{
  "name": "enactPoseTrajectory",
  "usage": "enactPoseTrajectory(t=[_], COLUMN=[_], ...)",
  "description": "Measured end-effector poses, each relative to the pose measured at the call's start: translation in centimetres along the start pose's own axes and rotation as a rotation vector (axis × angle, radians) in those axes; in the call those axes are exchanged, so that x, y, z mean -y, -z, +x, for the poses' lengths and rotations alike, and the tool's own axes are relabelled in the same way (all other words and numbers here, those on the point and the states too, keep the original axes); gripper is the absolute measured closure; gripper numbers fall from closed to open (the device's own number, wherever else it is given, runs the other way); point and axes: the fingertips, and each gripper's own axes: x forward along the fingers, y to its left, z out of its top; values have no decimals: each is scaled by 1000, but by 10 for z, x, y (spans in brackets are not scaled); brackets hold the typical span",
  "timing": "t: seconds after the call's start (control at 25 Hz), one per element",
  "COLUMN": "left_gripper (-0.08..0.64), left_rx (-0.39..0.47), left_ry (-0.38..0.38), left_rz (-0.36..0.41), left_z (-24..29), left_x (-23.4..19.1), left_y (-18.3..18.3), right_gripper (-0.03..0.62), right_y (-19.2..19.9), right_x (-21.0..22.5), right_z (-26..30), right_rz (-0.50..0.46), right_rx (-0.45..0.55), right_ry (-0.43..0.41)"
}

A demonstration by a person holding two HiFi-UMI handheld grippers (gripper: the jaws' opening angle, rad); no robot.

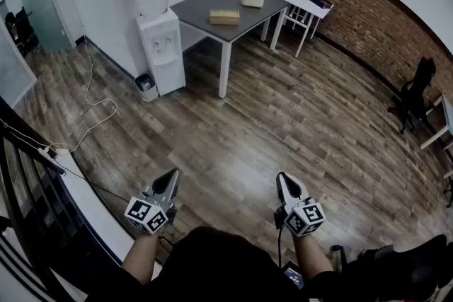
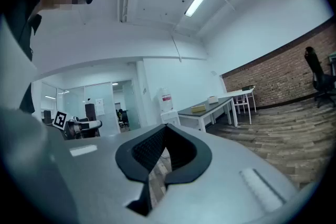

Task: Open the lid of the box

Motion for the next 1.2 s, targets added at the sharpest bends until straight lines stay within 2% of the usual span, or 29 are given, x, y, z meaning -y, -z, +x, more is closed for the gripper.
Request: enactPoseTrajectory(t=[0.12,0.36,0.56,0.8,0.96,1.2], left_gripper=[560,560,560,560,560,560], left_rx=[0,6,0,-7,-18,-36], left_ry=[-13,-9,8,0,13,23], left_rz=[-12,-20,-22,-22,-17,-26], left_z=[0,2,3,-3,-8,-21], left_x=[-4,-7,-13,-34,-48,-69], left_y=[2,-2,0,-1,1,3], right_gripper=[591,591,591,589,589,589], right_y=[4,4,9,8,6,15], right_x=[0,-5,-4,-13,-23,-40], right_z=[2,9,20,40,55,76], right_rz=[17,-37,-30,36,35,81], right_rx=[-9,-13,-21,-2,4,-6], right_ry=[-1,-4,7,-11,-6,7])
